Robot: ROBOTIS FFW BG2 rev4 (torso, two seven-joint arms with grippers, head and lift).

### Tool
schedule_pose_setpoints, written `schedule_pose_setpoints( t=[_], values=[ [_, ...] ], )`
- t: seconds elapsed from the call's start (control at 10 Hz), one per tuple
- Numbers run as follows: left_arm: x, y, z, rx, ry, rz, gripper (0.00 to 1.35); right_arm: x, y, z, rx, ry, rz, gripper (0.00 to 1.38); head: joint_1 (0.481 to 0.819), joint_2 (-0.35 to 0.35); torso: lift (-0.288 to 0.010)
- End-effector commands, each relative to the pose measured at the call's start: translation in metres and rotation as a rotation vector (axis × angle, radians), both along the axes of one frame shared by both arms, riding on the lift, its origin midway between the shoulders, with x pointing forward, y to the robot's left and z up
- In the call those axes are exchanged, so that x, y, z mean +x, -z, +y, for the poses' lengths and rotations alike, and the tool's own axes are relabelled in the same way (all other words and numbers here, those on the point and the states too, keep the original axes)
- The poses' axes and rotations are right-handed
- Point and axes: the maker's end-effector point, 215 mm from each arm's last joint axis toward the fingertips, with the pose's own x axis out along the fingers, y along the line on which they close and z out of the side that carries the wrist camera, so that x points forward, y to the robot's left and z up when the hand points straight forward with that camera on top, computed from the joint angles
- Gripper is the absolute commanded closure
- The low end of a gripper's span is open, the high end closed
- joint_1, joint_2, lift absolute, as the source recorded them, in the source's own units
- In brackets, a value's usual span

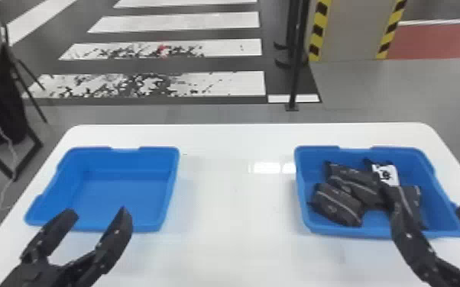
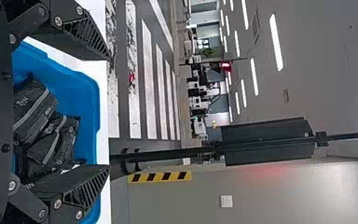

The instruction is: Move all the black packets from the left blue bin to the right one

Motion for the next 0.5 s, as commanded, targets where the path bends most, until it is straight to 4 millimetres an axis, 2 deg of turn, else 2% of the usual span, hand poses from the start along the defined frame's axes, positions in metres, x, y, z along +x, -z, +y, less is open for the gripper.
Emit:
schedule_pose_setpoints(
  t=[0.0,0.4],
  values=[
    [-0.0001,0.0008,-0.0002,-0.001,0.0,0.003,0.17,-0.0001,0.0011,0.0001,0.002,-0.001,0.002,0.22,0.695,0.084,-0.154],
    [-0.0004,0.0024,-0.0012,-0.009,0.003,0.009,0.17,0.0,0.0007,-0.0003,0.01,0.001,0.001,0.22,0.695,0.082,-0.154]
  ],
)
